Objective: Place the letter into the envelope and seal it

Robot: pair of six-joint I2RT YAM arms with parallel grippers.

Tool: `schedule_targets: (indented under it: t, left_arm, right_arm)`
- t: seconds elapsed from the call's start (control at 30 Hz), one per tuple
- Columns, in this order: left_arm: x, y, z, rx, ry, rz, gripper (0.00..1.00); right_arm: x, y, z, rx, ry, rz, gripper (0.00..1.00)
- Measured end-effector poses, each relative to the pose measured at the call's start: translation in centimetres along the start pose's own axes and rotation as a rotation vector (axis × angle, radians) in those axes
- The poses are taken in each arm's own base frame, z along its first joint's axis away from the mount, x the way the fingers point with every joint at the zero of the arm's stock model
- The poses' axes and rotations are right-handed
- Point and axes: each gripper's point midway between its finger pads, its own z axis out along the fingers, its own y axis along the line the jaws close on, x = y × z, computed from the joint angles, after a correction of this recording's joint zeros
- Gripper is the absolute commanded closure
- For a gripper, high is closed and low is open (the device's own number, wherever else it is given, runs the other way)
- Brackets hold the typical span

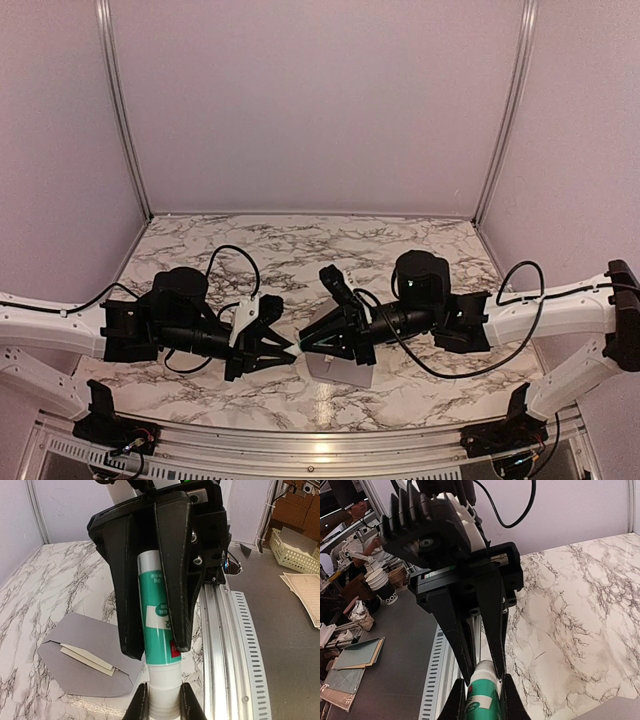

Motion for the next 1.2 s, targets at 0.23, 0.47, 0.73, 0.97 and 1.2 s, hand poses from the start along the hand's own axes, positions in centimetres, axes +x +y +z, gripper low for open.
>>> schedule_targets:
  t: [0.23, 0.47, 0.73, 0.97, 1.2]
  left_arm:
    - [-0.1, 0.3, 0.0, -0.017, -0.002, -0.003, 1.00]
    - [-1.5, 0.4, -0.7, -0.030, -0.049, 0.000, 1.00]
    - [-2.1, 0.4, -1.1, -0.036, -0.069, 0.001, 1.00]
    - [-1.6, 1.5, -1.0, -0.089, -0.051, -0.008, 1.00]
    - [-0.1, 3.7, -0.1, -0.190, 0.024, -0.011, 1.00]
  right_arm:
    - [-0.1, -0.4, -0.1, 0.029, -0.012, -0.006, 1.00]
    - [-1.5, -0.2, -0.7, 0.059, -0.063, -0.035, 1.00]
    - [-2.1, -0.1, -0.6, 0.054, -0.089, -0.053, 1.00]
    - [-1.9, -1.4, -0.5, 0.120, -0.090, -0.021, 1.00]
    - [-0.8, -3.8, 0.1, 0.218, -0.044, 0.067, 1.00]
